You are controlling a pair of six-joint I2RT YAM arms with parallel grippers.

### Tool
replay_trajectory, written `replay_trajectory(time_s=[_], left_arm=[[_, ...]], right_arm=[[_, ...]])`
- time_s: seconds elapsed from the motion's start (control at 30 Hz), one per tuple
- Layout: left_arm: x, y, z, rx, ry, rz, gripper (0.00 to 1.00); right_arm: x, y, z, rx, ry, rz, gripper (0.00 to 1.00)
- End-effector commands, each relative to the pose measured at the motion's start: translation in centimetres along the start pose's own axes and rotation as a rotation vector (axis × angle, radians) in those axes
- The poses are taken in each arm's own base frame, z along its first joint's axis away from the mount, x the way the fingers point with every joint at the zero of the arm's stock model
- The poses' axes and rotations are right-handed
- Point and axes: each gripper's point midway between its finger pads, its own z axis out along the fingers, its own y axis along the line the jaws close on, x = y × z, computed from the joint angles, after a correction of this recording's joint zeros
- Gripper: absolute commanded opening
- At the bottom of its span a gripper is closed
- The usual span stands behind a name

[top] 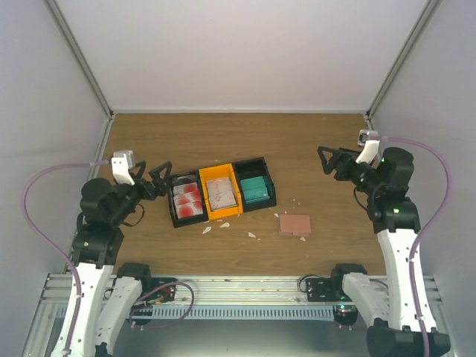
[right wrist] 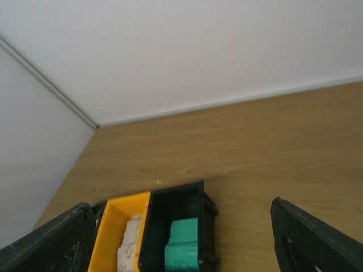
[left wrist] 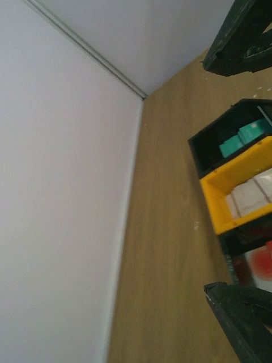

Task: Put the credit cards into the card holder
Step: Move the storage box to the center of the board.

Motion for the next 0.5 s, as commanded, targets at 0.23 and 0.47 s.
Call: replay_trajectory(time_s=[0.23,0.47], left_arm=[[12.5,5.4,-1.2,-0.243,0.386,-0.354,0.99],[17.9,8.6,-0.7,-0.409,0.509,-0.516,0.99]], right_arm=[[7.1,-3.4,3.2,0.02,0.19,0.091,0.83],[13.3,-3.3,6.2,0.074,0.345,0.117,0.81]])
